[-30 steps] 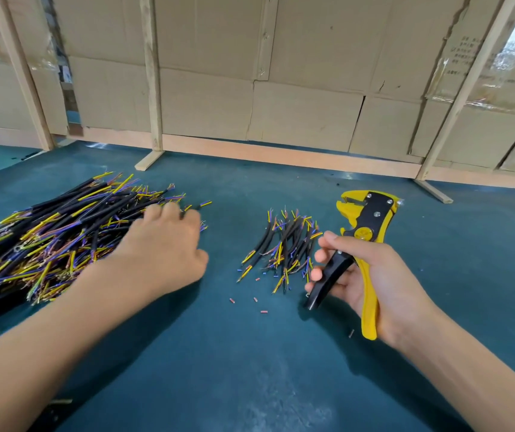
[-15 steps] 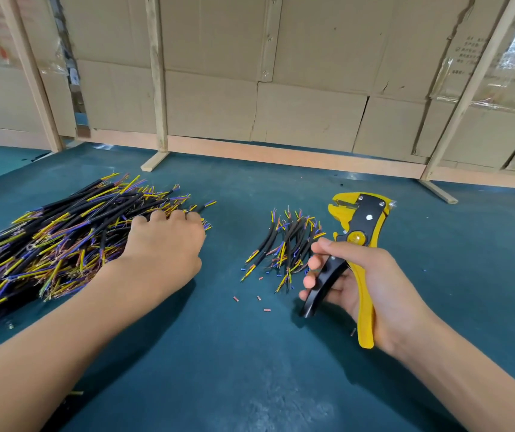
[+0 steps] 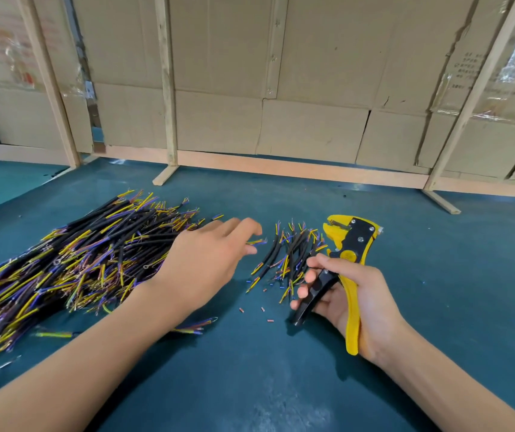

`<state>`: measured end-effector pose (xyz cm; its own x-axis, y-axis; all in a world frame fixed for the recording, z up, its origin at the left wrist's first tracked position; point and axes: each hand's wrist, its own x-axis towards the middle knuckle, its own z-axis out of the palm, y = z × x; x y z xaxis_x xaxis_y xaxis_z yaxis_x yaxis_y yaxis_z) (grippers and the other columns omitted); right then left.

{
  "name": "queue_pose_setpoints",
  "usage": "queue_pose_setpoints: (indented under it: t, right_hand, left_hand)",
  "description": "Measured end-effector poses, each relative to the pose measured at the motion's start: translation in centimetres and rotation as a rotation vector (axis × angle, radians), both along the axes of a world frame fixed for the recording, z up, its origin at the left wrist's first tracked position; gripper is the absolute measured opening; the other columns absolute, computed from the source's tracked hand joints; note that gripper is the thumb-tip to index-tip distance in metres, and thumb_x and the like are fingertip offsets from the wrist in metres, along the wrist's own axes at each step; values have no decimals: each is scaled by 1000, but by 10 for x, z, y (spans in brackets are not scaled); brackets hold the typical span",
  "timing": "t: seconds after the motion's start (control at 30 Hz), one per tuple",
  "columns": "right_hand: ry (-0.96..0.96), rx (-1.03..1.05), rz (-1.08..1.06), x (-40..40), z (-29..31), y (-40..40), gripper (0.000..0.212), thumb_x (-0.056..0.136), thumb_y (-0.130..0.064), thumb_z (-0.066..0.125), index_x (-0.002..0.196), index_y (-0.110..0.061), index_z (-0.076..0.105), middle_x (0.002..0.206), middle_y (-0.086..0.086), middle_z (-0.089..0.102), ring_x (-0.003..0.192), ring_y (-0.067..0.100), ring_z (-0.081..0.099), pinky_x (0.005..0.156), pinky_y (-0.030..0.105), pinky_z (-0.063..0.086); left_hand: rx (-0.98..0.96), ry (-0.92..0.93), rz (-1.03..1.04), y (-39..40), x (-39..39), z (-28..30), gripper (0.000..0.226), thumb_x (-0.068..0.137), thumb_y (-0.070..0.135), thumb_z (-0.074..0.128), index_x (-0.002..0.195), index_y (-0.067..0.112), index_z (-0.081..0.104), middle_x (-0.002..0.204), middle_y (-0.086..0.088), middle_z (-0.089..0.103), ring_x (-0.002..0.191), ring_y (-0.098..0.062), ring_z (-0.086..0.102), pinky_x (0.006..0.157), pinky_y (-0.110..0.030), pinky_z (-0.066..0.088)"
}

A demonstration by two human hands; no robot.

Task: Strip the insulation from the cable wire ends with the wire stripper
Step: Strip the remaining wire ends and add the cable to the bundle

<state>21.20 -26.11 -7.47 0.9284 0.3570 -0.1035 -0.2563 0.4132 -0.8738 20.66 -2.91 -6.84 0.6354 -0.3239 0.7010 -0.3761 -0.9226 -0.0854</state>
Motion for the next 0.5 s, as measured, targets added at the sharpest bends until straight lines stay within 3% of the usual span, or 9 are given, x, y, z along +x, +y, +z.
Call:
queue_pose_setpoints:
  t: [0.17,0.33,0.5]
  right_hand:
    - [-75,28,-36,2,-3,5,14,77,-13,68,83,-1,70,72,19,56,59,35,57,63,51,55]
    - [-116,36,-34,4,-6,5,15,81,-12,68,88,2,68,72,20,56,61,37,57,66,54,54]
    - [-153,25,-54,4,-6,4,19,83,-12,68,92,5,67,73,22,57,64,39,58,69,56,54]
  left_hand:
    - [-24,-41,49,-1,3,-6,10,92,29,71,86,23,74,70,4,68,63,-26,58,51,-36,51]
    - [-20,-74,-81,-6,4,-8,6,90,15,74,96,14,77,85,0,71,70,-30,59,60,-41,51]
    - [-13,-24,-134,-6,5,-9,31,81,-3,78,109,9,75,93,-1,73,75,-31,61,63,-42,49]
